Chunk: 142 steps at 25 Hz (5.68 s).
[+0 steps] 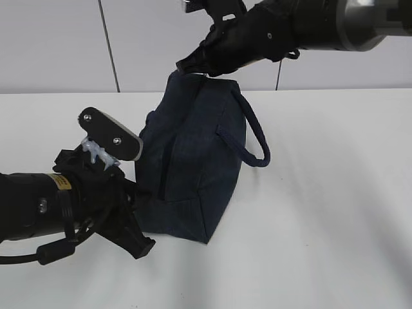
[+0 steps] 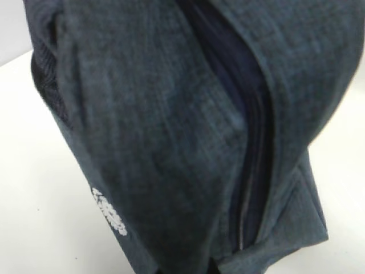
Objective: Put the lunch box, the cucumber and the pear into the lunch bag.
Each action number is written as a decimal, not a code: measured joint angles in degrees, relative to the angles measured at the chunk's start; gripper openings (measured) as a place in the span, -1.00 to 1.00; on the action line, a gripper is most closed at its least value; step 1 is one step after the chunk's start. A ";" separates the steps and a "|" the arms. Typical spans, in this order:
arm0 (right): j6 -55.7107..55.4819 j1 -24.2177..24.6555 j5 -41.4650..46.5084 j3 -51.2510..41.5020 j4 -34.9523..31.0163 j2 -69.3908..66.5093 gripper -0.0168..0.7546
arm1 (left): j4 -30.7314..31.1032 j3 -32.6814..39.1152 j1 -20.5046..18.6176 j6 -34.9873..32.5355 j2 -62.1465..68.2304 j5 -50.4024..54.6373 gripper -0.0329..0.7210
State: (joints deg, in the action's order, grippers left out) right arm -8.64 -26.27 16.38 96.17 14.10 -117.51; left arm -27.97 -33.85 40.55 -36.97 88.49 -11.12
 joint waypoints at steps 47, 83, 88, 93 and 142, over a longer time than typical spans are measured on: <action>3.47 8.27 8.67 14.39 -19.32 -14.02 -0.41 | -0.11 -0.07 0.00 0.02 0.00 0.92 -0.65; 0.26 3.93 38.20 -13.42 -13.40 26.44 0.08 | 30.41 -0.02 -18.24 40.28 -33.17 43.24 -0.03; -1.03 3.79 33.96 -34.35 -12.58 43.90 0.06 | 30.64 -0.02 -18.36 42.07 -41.77 48.54 -0.03; -2.36 3.79 34.49 -48.68 -11.06 62.35 0.06 | 30.98 -0.02 -18.47 42.44 -49.71 57.32 -0.03; 5.32 3.79 49.24 -67.67 -6.97 118.44 0.06 | 31.28 3.39 -18.47 36.97 -89.28 75.09 -0.16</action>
State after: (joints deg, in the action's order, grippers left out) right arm -3.33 -22.48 65.62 28.50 7.13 0.93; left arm 3.32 -30.47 22.08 0.00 -0.79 63.97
